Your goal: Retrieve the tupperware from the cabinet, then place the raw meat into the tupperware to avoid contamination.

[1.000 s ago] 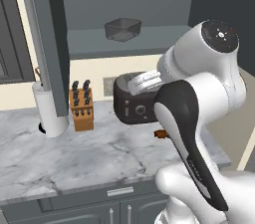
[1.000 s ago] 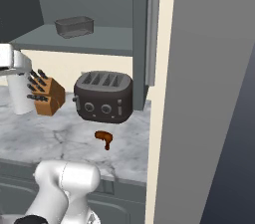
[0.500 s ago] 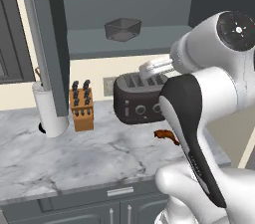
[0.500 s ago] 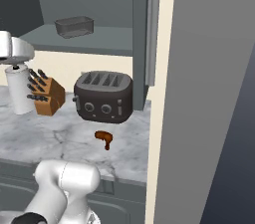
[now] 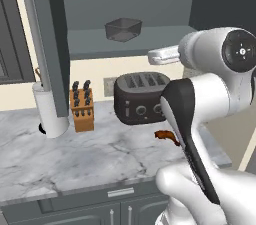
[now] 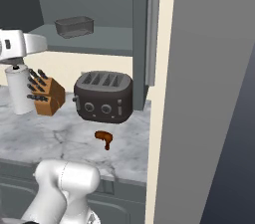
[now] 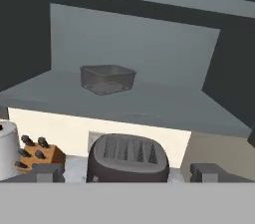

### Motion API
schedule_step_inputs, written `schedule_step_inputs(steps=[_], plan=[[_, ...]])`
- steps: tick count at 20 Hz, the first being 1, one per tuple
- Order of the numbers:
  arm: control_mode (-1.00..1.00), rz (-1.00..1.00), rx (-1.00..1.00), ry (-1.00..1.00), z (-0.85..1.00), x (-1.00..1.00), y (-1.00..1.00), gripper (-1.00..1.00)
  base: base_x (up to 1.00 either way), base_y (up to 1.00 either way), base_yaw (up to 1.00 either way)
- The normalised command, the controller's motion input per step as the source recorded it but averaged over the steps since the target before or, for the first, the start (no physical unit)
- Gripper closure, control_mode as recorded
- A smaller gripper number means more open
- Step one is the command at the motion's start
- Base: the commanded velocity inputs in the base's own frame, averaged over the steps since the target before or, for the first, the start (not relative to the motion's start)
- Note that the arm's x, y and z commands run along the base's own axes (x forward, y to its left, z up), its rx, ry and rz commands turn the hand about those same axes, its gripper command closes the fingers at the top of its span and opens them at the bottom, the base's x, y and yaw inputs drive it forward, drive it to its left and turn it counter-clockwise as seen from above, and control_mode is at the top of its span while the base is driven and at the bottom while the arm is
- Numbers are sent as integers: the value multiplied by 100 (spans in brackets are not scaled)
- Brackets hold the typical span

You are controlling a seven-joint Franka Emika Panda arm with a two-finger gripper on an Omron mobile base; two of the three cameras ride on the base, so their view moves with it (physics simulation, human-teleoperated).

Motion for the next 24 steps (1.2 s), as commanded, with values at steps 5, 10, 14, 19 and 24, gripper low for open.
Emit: schedule_step_inputs(steps=[5,10,14,19,24], plan=[[-100,-10,5,-12,21,50,-11,-100,0,0,0],[-100,-10,11,-2,21,52,-7,-100,0,0,0],[-100,-7,15,0,16,47,-11,-100,0,0,0],[-100,-1,21,0,7,31,-21,-100,0,0,0],[-100,3,23,0,0,8,-16,-100,0,0,0]])
